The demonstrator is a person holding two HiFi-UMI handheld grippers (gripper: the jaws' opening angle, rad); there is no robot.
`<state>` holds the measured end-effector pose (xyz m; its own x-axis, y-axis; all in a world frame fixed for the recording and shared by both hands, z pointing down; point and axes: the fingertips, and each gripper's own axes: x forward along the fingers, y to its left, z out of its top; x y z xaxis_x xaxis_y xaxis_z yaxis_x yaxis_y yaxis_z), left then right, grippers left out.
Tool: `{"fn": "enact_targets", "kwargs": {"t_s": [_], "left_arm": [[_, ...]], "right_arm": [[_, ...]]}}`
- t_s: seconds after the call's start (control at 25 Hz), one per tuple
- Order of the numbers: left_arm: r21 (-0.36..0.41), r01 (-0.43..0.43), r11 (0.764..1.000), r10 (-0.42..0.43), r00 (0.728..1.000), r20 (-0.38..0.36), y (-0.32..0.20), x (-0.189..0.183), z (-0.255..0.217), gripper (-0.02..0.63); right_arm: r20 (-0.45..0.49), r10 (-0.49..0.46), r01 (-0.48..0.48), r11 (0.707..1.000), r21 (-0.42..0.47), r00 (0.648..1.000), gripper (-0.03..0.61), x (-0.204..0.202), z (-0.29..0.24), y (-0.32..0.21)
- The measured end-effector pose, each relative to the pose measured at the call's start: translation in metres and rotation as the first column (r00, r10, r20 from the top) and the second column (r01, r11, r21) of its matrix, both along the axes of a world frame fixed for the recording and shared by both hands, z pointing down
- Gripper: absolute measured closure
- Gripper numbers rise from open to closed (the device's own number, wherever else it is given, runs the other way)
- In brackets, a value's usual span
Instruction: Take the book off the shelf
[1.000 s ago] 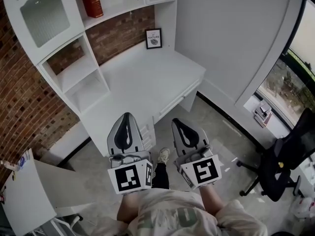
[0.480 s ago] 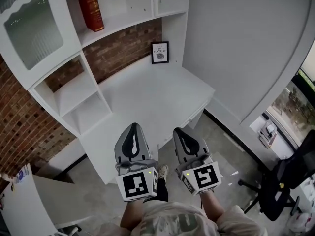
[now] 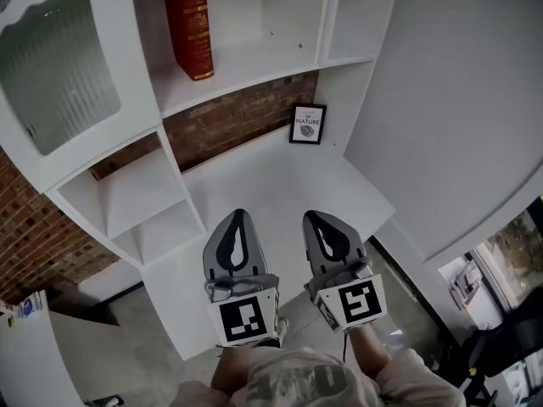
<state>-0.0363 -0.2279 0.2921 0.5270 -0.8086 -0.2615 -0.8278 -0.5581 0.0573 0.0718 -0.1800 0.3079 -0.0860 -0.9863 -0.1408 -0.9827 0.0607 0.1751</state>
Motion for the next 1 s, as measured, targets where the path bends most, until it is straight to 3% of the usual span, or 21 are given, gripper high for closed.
{"fn": "enact_targets", "kwargs": {"t_s": [0.32,0.52,0.72,1.0], "left_arm": [[0.018,0.01,1.0,-0.011,0.998,0.055,-0.062,0.026,-0.012,0.6],[0.03,0.054,0.998,-0.055,0.997,0.06,-0.081,0.031,-0.022,0.6],[0.025,0.152,0.988,-0.153,0.986,0.06,-0.092,0.026,-0.027,0.6],[0.033,0.197,0.98,-0.199,0.978,0.063,-0.096,0.039,-0.035,0.6]], "right_arm": [[0.061,-0.002,-0.001,0.999,0.04,0.998,0.566,0.029,-0.013,-0.07],[0.057,-0.055,0.052,0.997,0.057,0.997,0.566,0.036,-0.019,-0.095],[0.048,-0.154,0.151,0.986,0.064,0.987,0.566,0.033,-0.024,-0.119],[0.057,-0.203,0.2,0.978,0.054,0.978,0.566,0.048,-0.025,-0.135]]}}
